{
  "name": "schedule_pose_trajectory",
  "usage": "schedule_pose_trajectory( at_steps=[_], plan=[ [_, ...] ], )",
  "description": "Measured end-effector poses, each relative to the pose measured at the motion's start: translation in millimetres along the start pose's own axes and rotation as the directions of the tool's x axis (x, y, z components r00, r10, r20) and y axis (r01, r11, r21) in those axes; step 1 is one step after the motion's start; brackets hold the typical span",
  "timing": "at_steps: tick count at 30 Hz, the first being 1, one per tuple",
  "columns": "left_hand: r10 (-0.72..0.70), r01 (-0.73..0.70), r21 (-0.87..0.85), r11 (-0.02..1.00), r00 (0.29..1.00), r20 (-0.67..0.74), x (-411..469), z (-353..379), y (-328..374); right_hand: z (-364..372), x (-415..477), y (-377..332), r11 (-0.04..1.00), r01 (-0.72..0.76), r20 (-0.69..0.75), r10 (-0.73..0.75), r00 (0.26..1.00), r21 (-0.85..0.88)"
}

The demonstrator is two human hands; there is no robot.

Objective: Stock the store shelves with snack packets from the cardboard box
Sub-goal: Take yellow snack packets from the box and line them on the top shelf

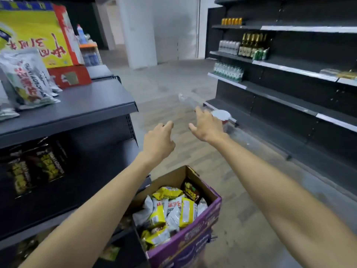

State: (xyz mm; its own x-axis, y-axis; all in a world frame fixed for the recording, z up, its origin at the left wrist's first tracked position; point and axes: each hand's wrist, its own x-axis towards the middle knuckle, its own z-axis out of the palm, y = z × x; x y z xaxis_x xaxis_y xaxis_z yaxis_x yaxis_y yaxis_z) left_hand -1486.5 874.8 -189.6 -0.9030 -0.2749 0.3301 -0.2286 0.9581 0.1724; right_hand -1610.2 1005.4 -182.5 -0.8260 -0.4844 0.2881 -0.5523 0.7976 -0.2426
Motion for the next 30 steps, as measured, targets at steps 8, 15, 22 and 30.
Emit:
schedule_pose_trajectory(
  at_steps=[8,15,22,30],
  plan=[
    [-0.215,0.265,-0.096,0.96,0.908,0.36,-92.2,135.0,-43.8,136.1,-51.8,22.8,0.997,-0.069,0.296,0.071,0.953,-0.017],
    [-0.324,0.437,-0.115,0.892,0.795,0.513,-118.1,207.3,-72.2,215.1,-73.1,18.3,0.993,-0.109,0.48,0.121,0.869,-0.054],
    [-0.308,0.48,-0.115,0.87,0.71,0.634,-126.8,245.0,-82.5,265.8,-86.7,25.8,0.985,-0.138,0.607,0.172,0.776,-0.103],
    [-0.403,0.602,-0.011,0.798,0.546,0.735,-131.7,274.5,-72.2,314.2,-83.8,50.2,0.979,-0.165,0.772,0.198,0.604,-0.122]
  ],
)
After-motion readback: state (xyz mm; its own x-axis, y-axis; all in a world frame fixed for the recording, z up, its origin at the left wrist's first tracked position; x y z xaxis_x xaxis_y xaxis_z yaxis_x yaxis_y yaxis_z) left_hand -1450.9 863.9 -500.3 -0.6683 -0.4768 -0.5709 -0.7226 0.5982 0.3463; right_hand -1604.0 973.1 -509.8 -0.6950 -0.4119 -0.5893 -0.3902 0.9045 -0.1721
